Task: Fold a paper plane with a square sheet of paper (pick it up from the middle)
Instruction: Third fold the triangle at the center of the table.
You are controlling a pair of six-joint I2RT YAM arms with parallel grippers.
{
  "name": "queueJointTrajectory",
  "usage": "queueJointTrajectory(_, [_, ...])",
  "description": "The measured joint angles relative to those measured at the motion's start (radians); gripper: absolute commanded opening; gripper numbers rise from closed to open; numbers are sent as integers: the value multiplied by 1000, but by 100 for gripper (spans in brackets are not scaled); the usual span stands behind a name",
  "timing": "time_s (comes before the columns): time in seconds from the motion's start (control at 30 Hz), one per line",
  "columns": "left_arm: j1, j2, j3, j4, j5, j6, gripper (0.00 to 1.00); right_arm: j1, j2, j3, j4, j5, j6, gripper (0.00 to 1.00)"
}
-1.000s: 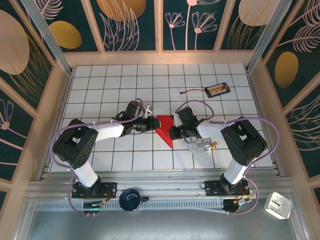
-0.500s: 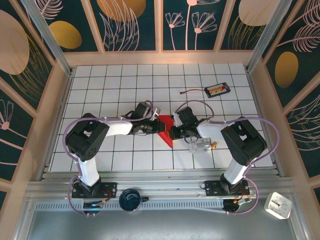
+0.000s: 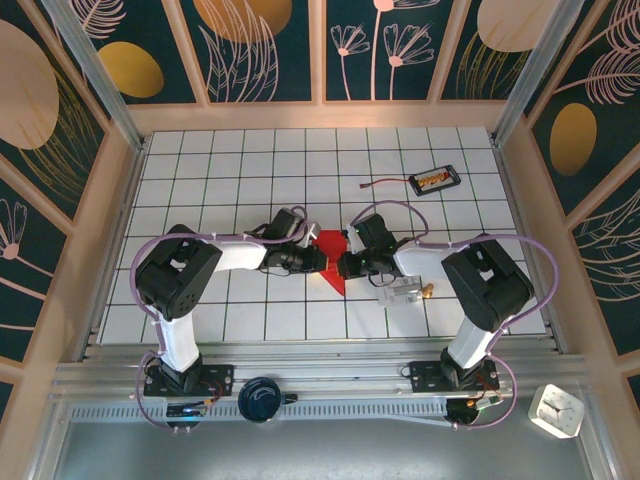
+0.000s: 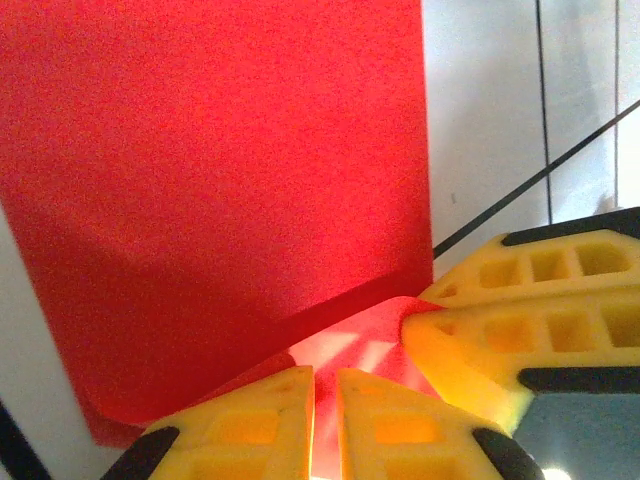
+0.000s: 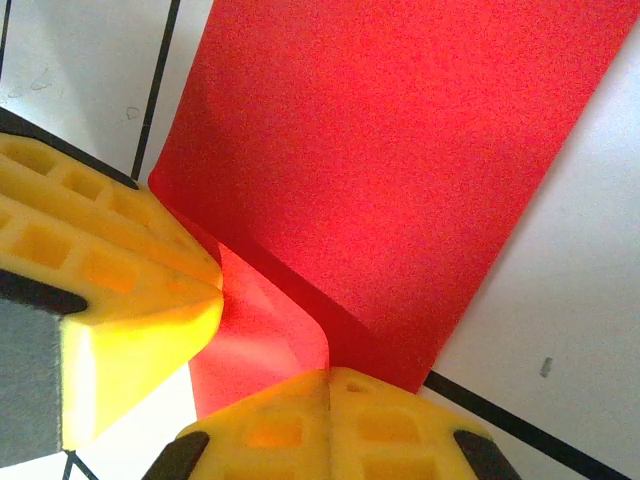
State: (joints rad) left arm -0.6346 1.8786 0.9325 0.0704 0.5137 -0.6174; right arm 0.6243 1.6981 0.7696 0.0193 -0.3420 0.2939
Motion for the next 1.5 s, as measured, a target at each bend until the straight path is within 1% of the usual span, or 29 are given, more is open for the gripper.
queueJointTrajectory(0.1, [0, 0, 0, -9, -11, 12, 15, 0, 0, 0, 0, 0, 0, 0])
queueJointTrajectory(0.23, [-2, -10, -1, -13, -16, 16, 19, 0, 0, 0, 0, 0, 0, 0])
queueJointTrajectory(0.33, [-2, -33, -3, -15, -17, 15, 20, 0, 0, 0, 0, 0, 0, 0])
queueJointTrajectory(0.5, [-2, -61, 1, -8, -18, 14, 19, 0, 0, 0, 0, 0, 0, 0])
queueJointTrajectory(0.67, [-2, -24, 16, -8, -20, 15, 18, 0, 0, 0, 0, 0, 0, 0])
queueJointTrajectory(0.93, [0, 4, 19, -14, -63, 15, 16, 0, 0, 0, 0, 1, 0, 0])
queueJointTrajectory(1.17, [4, -14, -10, 8, -80, 15, 16, 2, 0, -2, 2, 3, 0, 0])
queueJointTrajectory(1.4, [37, -38, -29, 4, -121, 15, 17, 2, 0, -5, 11, 3, 0, 0])
queueJointTrajectory(1.5, [47, -64, -54, 9, -132, 13, 19, 2, 0, -5, 11, 3, 0, 0])
